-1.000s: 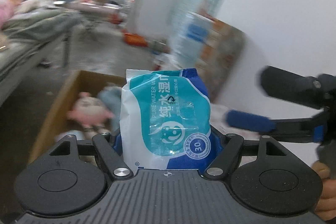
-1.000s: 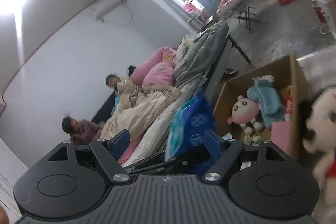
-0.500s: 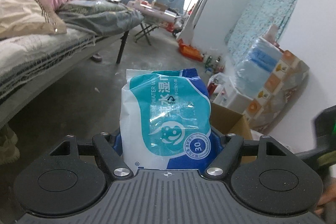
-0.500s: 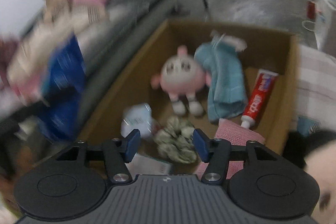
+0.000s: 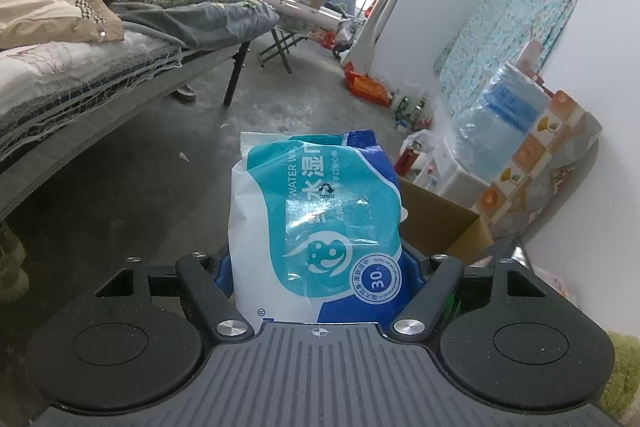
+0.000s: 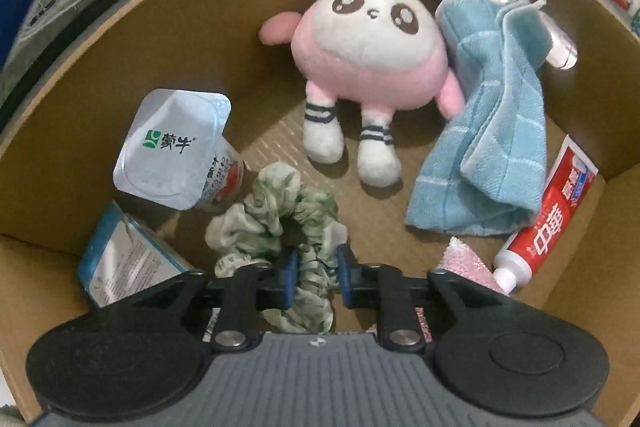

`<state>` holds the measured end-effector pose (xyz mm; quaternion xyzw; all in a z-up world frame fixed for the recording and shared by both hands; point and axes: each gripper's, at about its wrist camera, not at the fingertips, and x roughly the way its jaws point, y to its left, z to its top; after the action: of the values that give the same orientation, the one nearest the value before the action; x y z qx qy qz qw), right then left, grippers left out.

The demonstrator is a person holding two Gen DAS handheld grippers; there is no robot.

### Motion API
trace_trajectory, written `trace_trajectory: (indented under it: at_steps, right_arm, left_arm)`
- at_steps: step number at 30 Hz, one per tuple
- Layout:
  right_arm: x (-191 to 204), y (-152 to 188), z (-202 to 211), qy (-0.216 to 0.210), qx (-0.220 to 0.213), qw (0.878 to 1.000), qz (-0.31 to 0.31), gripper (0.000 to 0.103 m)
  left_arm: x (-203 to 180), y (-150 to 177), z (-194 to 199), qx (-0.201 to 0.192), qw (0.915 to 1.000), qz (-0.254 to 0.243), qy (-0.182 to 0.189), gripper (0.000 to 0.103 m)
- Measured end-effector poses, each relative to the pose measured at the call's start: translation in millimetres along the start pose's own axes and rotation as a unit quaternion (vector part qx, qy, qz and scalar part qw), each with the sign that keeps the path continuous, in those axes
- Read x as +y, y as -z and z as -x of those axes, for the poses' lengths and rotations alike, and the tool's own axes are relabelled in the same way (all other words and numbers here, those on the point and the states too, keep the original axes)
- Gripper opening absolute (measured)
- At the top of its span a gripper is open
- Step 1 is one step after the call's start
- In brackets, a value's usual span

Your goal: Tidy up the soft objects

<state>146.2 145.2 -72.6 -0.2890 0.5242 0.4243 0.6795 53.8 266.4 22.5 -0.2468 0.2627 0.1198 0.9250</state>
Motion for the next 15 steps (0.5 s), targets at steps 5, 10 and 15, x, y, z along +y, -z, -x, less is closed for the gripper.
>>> trace_trajectory:
  at_steps: [5,10,15]
  right_arm:
    - [-8,15,35,0.008,-0.049,0.999,-0.011,0.0]
    - [-28,12,78,0.035,-0.097,0.994,-0.03,0.0]
    - [-55,-9,110,0.108,-0.143,0.983,-0.039,0.0]
  left_arm:
    - [1,0,-4,0.002,1.0,0.004,0.0,0.074]
    - [1,0,-3,0.0,1.0,0.004,0.001,0.074]
    - [1,0,-2,-0.004,1.0,-0.001,0.003,0.074]
